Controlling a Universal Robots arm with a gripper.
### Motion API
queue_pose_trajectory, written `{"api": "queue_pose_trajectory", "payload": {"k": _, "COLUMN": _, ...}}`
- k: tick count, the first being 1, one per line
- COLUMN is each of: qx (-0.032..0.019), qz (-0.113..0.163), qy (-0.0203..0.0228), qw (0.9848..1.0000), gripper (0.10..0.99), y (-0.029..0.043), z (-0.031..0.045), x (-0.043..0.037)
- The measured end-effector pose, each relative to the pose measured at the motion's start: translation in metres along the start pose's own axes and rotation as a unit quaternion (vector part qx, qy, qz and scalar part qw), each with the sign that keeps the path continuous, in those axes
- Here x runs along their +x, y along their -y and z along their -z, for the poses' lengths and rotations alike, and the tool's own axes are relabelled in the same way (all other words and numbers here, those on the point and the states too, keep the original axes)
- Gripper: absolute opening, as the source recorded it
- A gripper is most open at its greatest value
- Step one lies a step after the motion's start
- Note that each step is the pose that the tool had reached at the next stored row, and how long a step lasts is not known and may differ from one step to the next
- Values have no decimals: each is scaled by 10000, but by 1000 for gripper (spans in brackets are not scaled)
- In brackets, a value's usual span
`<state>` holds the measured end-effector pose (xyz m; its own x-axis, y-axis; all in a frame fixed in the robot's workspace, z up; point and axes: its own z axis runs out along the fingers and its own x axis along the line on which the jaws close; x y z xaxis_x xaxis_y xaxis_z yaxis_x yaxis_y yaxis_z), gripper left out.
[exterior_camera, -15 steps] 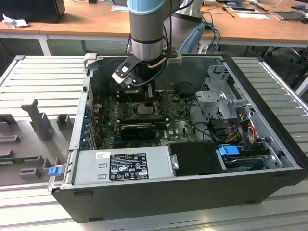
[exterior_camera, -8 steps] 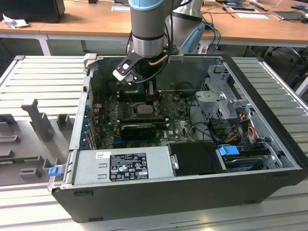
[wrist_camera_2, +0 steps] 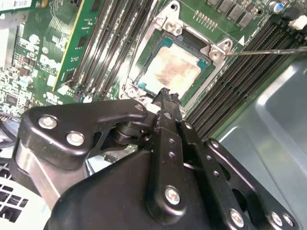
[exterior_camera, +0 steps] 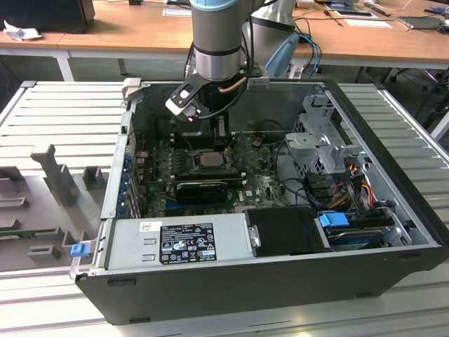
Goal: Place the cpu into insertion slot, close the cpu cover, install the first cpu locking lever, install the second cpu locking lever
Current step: 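Close the cpu cover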
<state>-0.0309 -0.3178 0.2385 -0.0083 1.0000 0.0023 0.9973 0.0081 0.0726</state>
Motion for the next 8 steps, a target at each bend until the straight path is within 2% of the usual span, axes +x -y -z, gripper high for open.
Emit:
{"api": "queue_pose_trajectory", "payload": {"k": 4, "qx": 0, "qz": 1, "qy": 0, "qw": 10000, "gripper": 106, "y": -10, "z": 123, "x": 7}}
{"api": "queue_pose_trajectory", "payload": {"k": 6, "qx": 0, "qz": 1, "qy": 0, "qw": 10000, "gripper": 106, "y": -16, "z": 214, "x": 8}}
{"api": "queue_pose_trajectory", "payload": {"k": 8, "qx": 0, "qz": 0, "qy": 1, "qw": 10000, "gripper": 106, "y": -18, "z": 251, "x": 8}}
